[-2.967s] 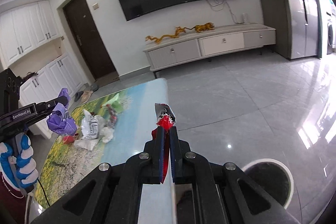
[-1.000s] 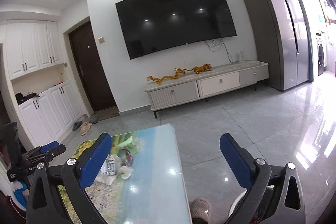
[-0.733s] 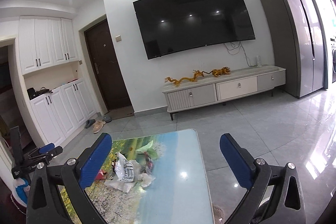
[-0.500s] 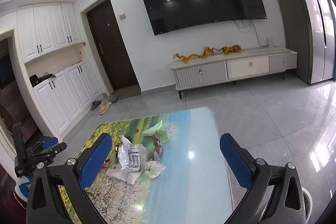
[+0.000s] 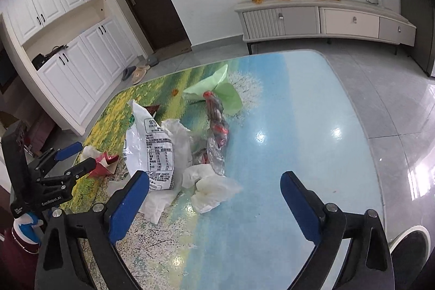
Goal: Collect trash
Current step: 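Move both grippers back to the table and grasp the pink wrapper with the left gripper, then grasp the white tissue with the right gripper while the left holds the pink wrapper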
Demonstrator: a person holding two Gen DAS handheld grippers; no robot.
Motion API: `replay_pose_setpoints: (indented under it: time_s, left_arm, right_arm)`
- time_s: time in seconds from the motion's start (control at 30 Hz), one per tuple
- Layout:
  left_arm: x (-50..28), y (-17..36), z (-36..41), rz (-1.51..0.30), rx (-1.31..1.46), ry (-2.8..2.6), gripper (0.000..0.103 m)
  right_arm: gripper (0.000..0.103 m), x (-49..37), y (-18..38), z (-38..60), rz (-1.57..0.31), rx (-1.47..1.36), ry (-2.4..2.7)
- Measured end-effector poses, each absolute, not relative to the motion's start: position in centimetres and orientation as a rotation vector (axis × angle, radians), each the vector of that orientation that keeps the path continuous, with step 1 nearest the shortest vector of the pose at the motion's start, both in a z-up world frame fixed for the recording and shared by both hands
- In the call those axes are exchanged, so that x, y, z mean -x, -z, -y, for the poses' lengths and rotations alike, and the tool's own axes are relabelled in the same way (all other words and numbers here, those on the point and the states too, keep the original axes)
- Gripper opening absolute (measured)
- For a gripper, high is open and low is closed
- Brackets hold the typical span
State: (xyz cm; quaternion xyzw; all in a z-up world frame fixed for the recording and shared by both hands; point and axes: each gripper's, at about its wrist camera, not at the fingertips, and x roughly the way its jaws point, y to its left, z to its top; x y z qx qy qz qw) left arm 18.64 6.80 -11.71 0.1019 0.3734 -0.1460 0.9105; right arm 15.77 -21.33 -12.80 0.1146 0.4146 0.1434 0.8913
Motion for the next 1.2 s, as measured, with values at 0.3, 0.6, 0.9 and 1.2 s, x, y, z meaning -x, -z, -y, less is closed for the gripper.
replay_pose_setpoints:
  time_s: [0.3, 0.6, 0.9, 1.2]
  left_arm:
    - [-19.9, 13.9, -6.9, -0.842, -0.194, 0.353, 0.053]
    - [-17.8, 13.8, -6.5, -0.866, -0.135, 0.368, 0.010]
    - [-13.6, 9.8, -7.4, -0.799, -0.030, 0.343, 0.008]
    - [-8.7, 2.1, -1.3, -0.646, -0.014, 0.484, 0.007]
  right_arm:
    - [0.046, -16.5, 15.5, 20.5, -0.929, -0.241, -0.312]
    - [0.013, -13.9, 14.9, 20.5, -0.903, -0.221, -0.337]
    - [0.011, -9.1, 11.1, 22.5, -0.813, -0.261, -0.351]
    - [0.011, -1.6, 4.8, 29.7, -0.650, -0.324, -0.227]
